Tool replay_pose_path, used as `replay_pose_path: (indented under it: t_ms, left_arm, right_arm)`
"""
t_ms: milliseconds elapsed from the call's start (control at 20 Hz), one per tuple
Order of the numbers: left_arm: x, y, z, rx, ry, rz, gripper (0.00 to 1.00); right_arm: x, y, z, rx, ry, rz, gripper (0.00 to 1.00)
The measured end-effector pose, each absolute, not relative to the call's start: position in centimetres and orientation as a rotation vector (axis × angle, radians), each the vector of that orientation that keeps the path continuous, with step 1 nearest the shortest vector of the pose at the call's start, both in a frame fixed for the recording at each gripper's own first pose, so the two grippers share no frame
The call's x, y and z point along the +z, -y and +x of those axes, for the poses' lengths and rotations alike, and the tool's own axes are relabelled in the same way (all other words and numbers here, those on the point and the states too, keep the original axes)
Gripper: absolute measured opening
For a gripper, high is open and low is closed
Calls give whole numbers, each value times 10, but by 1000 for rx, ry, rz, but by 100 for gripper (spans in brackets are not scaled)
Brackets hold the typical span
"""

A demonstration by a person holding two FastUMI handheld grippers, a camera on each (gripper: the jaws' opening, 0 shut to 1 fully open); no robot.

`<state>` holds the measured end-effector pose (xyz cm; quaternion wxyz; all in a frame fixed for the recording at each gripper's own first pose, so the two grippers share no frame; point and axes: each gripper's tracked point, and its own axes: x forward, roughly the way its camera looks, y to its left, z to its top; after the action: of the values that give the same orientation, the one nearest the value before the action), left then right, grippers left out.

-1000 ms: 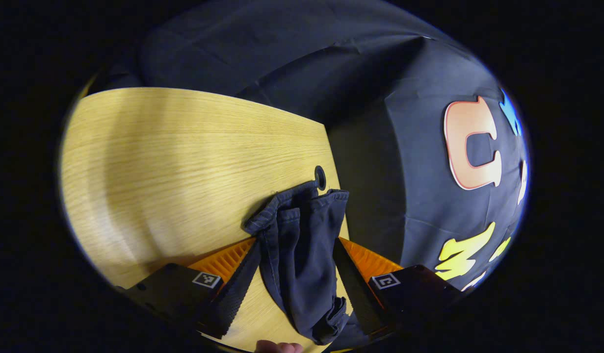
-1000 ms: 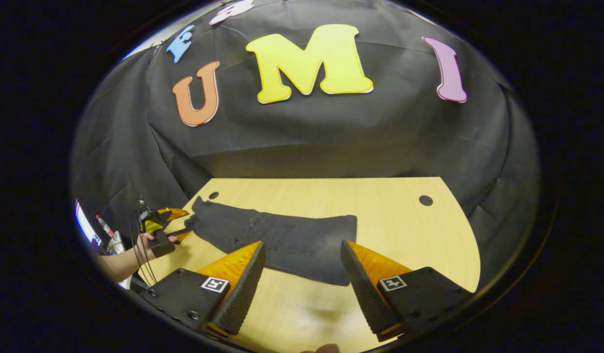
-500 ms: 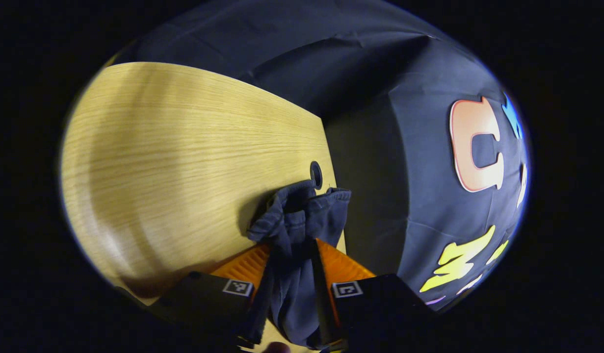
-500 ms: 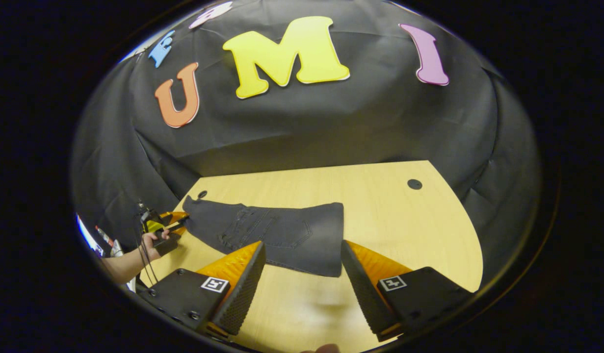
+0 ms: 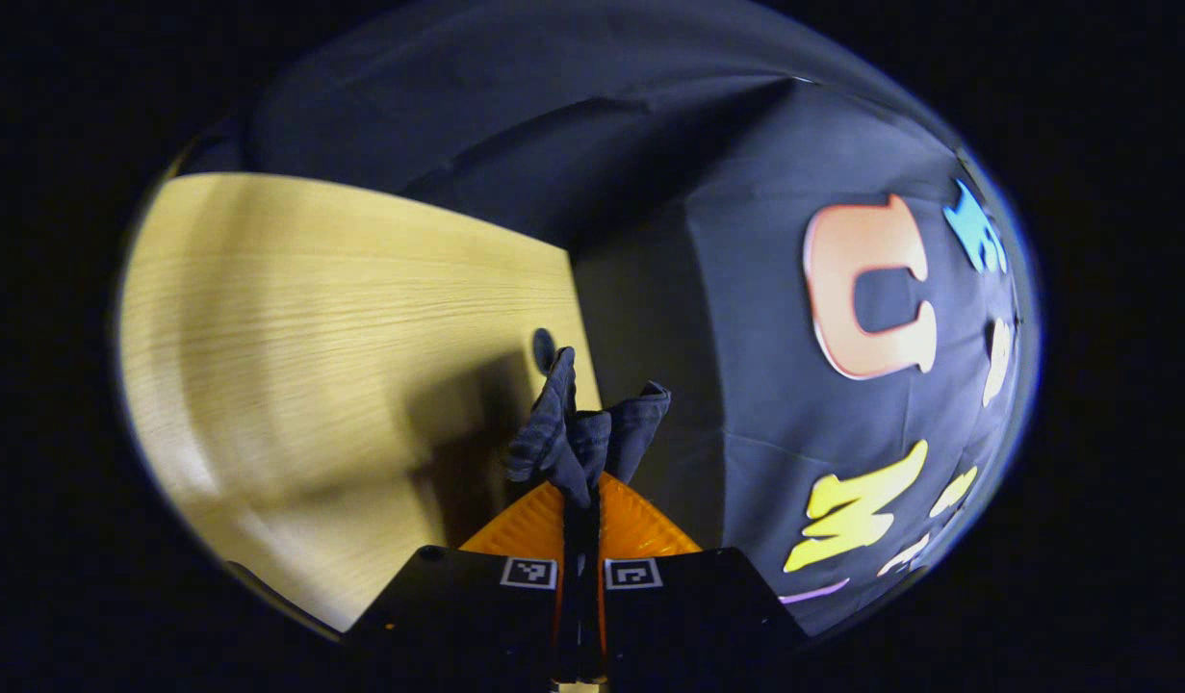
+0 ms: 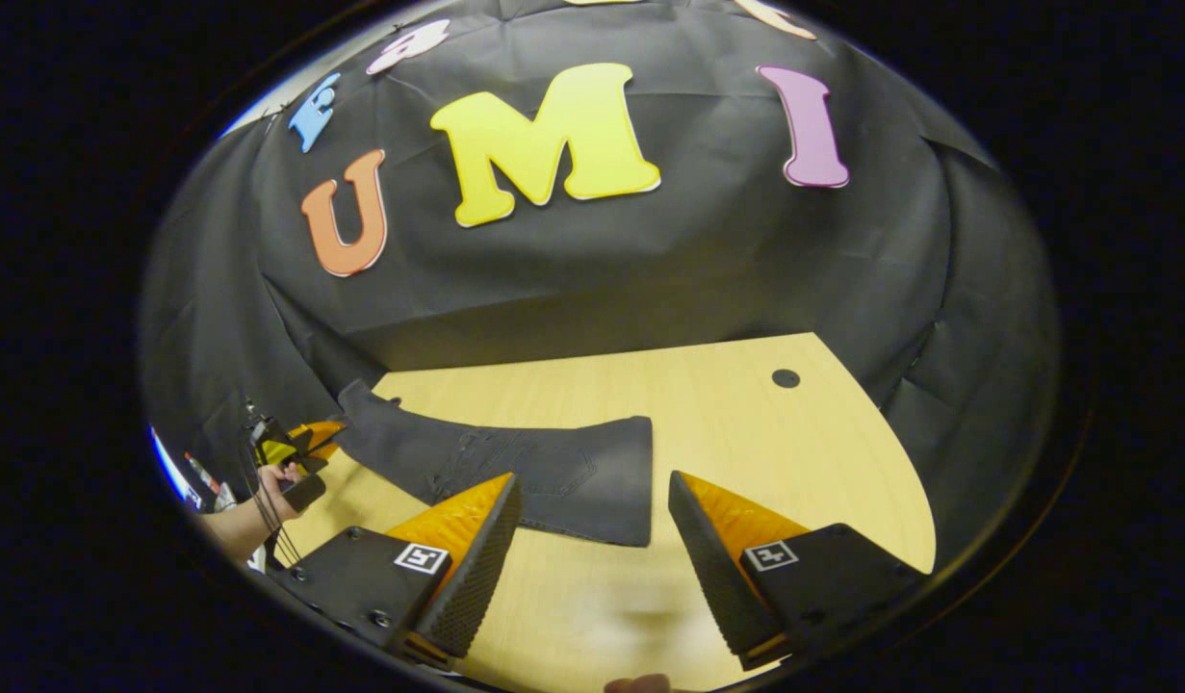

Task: Grasp the waist and the cuffs of the jeans and fold them to make the two legs overlap; first hold the waist and fold one-third of the jeans toward the cuffs, then hold the cuffs and fold the remaining one-third in the same direction to finish folding.

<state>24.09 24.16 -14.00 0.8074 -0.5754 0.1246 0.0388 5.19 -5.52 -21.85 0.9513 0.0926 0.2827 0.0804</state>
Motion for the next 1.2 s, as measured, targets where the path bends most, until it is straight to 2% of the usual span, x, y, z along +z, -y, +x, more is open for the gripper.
replay_pose_path:
  t_ms: [100, 150, 300, 550, 600, 650, 750, 950, 1100, 1150, 1200]
  left_arm:
    - [-102, -215, 241, 5, -237, -1161, 4]
    - [-82, -200, 240, -35, -225, -1139, 4]
    - [-35, -143, 233, -144, -205, -1107, 4]
    - [-2, -35, 231, -262, -263, -1060, 4]
    - [-4, -12, 230, -275, -284, -1043, 4]
    - [-7, 10, 231, -284, -309, -1015, 4]
    - [-24, 57, 233, -303, -371, -921, 4]
    - [-88, 140, 225, -313, -493, -741, 4]
    - [-147, 164, 215, -277, -598, -643, 4]
    - [-167, 166, 212, -260, -630, -599, 5]
    - [-179, 169, 210, -247, -650, -562, 5]
  right_arm:
    - [-210, 63, 45, 148, -549, 209, 92]
    - [-207, 68, 40, 142, -538, 219, 95]
    - [-195, 87, 24, 117, -499, 233, 92]
    - [-192, 133, -7, 35, -471, 293, 92]
    - [-193, 144, -13, 13, -470, 310, 95]
    - [-195, 156, -19, -10, -472, 323, 92]
    - [-202, 179, -29, -57, -473, 344, 95]
    - [-218, 216, -47, -140, -501, 363, 95]
    - [-231, 237, -57, -177, -535, 348, 95]
    - [-234, 242, -59, -186, -546, 345, 92]
    - [-239, 245, -58, -192, -557, 349, 95]
